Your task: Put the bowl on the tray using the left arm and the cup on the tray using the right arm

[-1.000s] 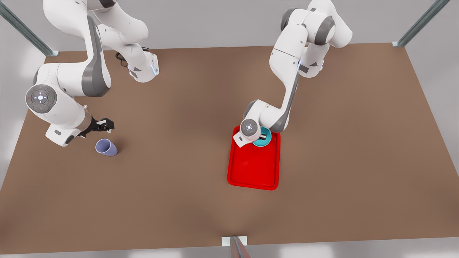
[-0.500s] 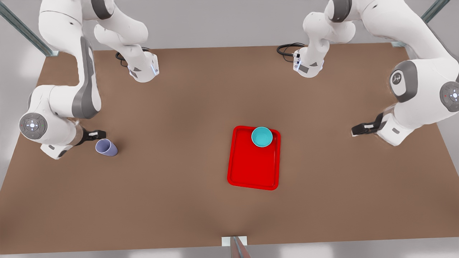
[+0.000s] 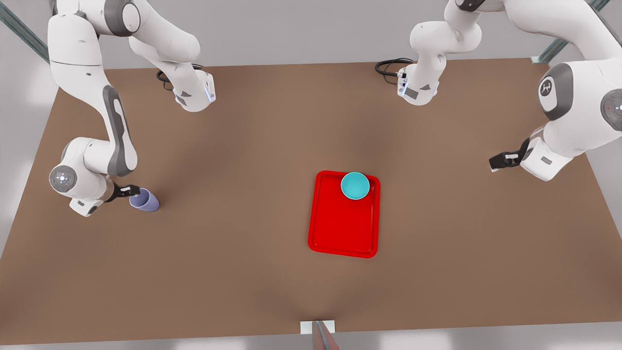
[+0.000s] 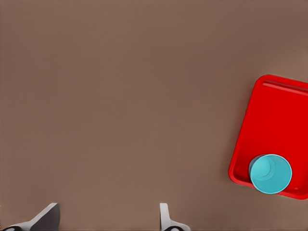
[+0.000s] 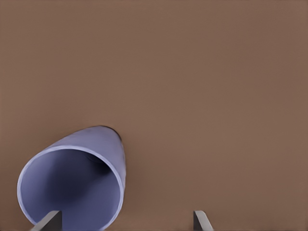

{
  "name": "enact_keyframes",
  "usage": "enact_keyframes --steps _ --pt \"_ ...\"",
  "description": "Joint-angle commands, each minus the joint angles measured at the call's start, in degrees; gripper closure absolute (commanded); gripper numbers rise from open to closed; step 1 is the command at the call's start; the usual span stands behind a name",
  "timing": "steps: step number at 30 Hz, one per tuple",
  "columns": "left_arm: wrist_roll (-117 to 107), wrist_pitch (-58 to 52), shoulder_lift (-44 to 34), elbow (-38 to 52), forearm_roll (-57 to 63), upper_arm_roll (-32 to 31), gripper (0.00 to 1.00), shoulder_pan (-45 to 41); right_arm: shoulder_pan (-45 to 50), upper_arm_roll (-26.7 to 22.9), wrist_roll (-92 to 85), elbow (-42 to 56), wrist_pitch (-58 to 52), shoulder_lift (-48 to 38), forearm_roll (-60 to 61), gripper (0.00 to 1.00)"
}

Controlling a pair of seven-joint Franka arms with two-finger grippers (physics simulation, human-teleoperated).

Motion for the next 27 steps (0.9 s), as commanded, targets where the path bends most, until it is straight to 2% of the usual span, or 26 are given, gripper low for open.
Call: enact_keyframes --steps 1,27 --pt "0.1 0.1 0.0 0.5 0.2 0.2 0.00 0.6 0.0 0.0 0.0 0.0 0.1 0.4 0.0 0.00" --pt "-0.4 0.5 1.1 1.7 0.3 -0.1 0.00 0.0 -0.8 1.2 0.0 1.3 1.0 5.5 0.8 0.00"
